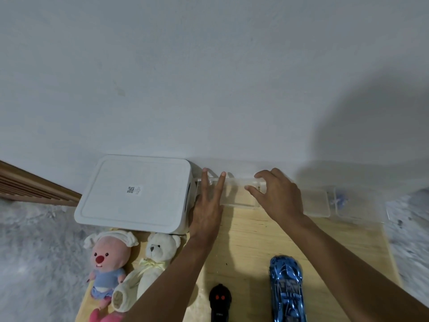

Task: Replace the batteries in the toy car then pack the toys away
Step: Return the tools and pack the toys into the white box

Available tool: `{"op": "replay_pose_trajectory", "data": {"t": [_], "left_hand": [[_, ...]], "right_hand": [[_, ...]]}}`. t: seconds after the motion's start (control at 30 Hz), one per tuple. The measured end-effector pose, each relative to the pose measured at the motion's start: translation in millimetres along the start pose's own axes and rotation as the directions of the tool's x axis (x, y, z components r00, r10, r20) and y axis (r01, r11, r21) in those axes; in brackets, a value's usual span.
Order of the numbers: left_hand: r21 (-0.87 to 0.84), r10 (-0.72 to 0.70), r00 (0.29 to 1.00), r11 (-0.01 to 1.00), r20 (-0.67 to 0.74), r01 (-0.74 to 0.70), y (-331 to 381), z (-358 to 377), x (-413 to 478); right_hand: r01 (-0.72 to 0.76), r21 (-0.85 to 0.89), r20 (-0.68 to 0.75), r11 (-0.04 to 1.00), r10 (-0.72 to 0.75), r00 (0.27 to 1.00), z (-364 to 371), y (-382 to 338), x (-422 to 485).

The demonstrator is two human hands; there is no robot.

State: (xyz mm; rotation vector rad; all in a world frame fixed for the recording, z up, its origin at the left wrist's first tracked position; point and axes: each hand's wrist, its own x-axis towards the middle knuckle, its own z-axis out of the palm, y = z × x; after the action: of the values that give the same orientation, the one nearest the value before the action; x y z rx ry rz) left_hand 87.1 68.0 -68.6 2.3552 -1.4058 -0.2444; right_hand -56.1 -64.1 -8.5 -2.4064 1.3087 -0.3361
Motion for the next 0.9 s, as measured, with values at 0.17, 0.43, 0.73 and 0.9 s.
{"op": "replay_pose_trajectory", "data": {"t": [0.17,0.43,0.73,0.9], "left_hand": [[0.034,0.007,1.000,0.999,-0.001,-0.007,0.8,-1.9,0.6],[0.067,0.020,1.000,0.998,-0.012,-0.019,1.1,-5.4,0.0],[0.082,0.008,1.000,0.997,0.016,-0.010,1.1,-7.0,1.4],[0.047,0.009,1.000,0.999,0.016,-0.010,-1.4,-5.3,1.7]], "right_hand": [[0.008,0.220,-0.046,0.975,0.002,0.999,7.0,-0.8,-18.8],[-0.027,0.512,-0.062,0.859,0.068,0.996,24.6,-4.6,-54.5],[-0.416,0.823,0.242,0.388,0.422,0.874,37.2,-24.5,-23.8],[-0.536,0.785,0.338,0.311,0.511,0.790,53.0,-33.5,-15.4]]}}
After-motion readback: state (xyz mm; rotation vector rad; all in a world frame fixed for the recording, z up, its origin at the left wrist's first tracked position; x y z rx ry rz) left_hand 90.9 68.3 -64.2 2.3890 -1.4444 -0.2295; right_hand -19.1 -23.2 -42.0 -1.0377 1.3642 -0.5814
